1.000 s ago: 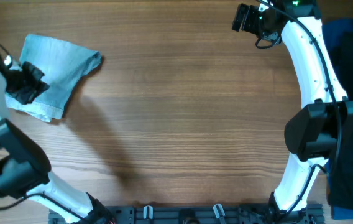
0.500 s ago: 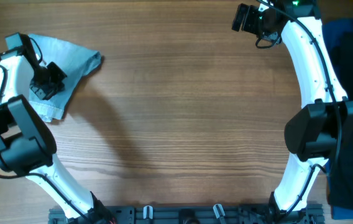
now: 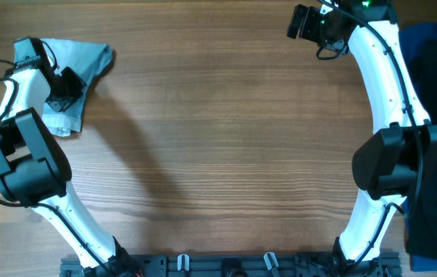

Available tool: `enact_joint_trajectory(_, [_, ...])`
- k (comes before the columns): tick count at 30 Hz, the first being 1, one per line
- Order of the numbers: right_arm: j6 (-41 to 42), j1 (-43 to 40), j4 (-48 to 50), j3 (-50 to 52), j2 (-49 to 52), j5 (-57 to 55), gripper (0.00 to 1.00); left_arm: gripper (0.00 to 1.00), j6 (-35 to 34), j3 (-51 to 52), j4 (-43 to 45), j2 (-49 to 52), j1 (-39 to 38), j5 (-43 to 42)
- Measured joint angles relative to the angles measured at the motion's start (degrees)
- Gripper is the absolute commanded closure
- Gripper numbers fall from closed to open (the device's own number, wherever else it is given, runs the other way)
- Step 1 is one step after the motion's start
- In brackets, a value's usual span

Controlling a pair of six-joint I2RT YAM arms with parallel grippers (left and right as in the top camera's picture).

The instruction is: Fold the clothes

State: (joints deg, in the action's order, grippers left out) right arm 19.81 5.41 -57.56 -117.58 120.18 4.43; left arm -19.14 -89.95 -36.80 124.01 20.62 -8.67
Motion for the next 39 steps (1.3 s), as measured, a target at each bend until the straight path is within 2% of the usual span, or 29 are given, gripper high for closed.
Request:
enact_joint_trajectory(5, [0.0,0.0,0.0,0.0,0.0,0.0,0.0,0.96,-0.1,0.0,2.6,0.0,-0.4,-0.8])
enact_joint_trajectory(11, [0.0,0.0,0.0,0.0,0.0,0.0,0.0,0.96,-0.2,0.0,-0.3,-0.4,-1.4,-1.7])
enact_joint_trajectory(16, [0.0,0.0,0.0,0.0,0.0,0.0,0.0,0.96,-2.6,0.0,-1.6,-6.4,-3.1,-1.9])
enact_joint_trajectory(19, [0.0,0.0,0.0,0.0,0.0,0.0,0.0,0.96,-5.3,0.0,-2.4,-8.8,-0.4,-2.1])
enact_joint_trajectory(22, [0.0,0.0,0.0,0.0,0.0,0.0,0.0,0.95,-7.3,0.0,-4.2,-8.8,5.9,-3.4])
enact_joint_trajectory(28, [0.0,0.0,0.0,0.0,0.0,0.0,0.0,0.91,-7.8,0.0,-7.0,-8.5,15.3,-4.1])
enact_joint_trajectory(36, [0.0,0.0,0.0,0.0,0.0,0.0,0.0,0.96,-7.3,1.4,-4.5,-0.9,16.8,-3.4])
enact_joint_trajectory(39, [0.0,0.0,0.0,0.0,0.0,0.0,0.0,0.96,-7.1,1.4,-4.5,-0.9,17.1,-4.6])
